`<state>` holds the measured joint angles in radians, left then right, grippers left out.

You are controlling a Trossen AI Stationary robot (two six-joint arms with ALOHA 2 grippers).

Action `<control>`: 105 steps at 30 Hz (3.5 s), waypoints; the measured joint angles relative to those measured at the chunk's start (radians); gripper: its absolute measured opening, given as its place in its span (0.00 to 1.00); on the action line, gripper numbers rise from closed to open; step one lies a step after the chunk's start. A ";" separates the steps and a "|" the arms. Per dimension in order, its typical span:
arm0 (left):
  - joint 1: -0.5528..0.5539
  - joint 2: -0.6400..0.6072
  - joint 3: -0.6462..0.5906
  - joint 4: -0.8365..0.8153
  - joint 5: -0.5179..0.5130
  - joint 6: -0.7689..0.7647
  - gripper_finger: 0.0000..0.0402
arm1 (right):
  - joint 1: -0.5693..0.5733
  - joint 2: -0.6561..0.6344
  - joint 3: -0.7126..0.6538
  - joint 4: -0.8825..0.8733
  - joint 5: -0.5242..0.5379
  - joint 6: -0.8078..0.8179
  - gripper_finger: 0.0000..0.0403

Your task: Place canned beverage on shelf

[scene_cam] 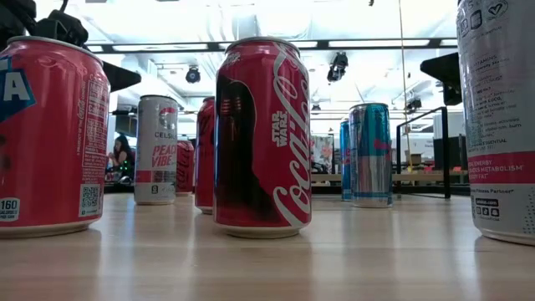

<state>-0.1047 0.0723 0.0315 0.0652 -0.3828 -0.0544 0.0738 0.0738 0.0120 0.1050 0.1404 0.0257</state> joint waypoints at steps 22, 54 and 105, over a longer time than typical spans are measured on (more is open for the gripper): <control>0.000 0.000 0.000 0.000 0.000 0.000 0.00 | 0.000 0.000 0.000 0.000 0.000 0.000 0.02; 0.000 0.000 0.000 0.000 0.000 0.000 0.00 | 0.000 0.000 0.000 0.000 0.000 0.000 0.02; 0.000 0.150 0.000 0.683 0.004 -0.251 0.00 | -0.003 0.171 0.154 0.091 0.122 0.319 0.02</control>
<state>-0.1047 0.2224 0.0319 0.7485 -0.3786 -0.3051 0.0711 0.2450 0.1662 0.1958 0.2626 0.3443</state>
